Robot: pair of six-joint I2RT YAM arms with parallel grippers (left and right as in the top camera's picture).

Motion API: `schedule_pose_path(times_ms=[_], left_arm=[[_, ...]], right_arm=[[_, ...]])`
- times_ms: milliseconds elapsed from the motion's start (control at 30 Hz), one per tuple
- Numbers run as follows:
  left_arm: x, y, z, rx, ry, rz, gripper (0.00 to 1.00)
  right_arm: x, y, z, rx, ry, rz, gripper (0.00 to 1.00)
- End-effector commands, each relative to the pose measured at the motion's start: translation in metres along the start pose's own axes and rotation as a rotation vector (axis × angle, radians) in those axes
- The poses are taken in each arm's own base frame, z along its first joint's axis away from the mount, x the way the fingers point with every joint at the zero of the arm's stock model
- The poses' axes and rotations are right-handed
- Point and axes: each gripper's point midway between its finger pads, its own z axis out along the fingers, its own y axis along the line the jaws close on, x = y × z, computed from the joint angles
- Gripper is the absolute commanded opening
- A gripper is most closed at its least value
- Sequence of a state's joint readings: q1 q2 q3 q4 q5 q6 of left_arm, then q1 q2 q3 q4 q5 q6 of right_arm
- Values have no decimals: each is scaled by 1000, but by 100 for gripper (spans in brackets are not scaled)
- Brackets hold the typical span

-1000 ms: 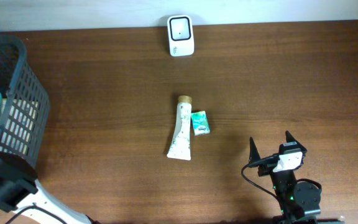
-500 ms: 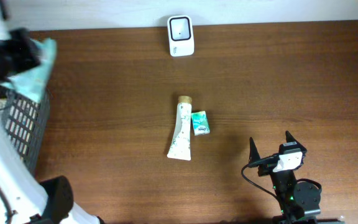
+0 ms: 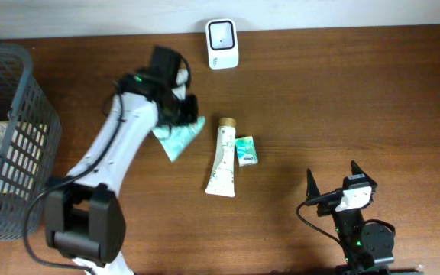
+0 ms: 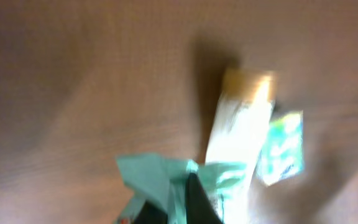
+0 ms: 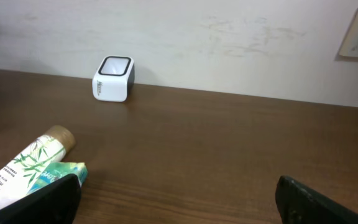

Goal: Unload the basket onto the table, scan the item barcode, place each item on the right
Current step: 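Place the green pouch left of the white tube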

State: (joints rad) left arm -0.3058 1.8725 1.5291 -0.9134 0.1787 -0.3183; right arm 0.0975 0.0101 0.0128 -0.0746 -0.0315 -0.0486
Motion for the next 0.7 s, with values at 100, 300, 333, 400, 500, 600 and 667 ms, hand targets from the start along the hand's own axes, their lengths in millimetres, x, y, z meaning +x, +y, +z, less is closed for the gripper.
schedule_pose_path(times_ms=[100,300,333,400,500,600,667], left_arm=[[29,6,42,8,3,-112,91],[0,-3,12,36,-90,-47,99],[-11,-5,-1,42,-124,-32,99],[-47,-3,-52,24,-253,-6,99],[-88,12,-138,-48,-437,39,99],[-110,61,-233,-206,-614,-26,99],[-113,106,-279,-341,-695,-103,99]], right_arm=[[1,4,0,-17,-3,7,98],[1,4,0,-17,-3,7,98],[1,4,0,-17,-3,7,98],[1,4,0,-17,-3,7,98],[1,4,0,-17,-3,7,98],[1,4,0,-17,-3,7,98],[1,4,0,-17,-3,7,99]])
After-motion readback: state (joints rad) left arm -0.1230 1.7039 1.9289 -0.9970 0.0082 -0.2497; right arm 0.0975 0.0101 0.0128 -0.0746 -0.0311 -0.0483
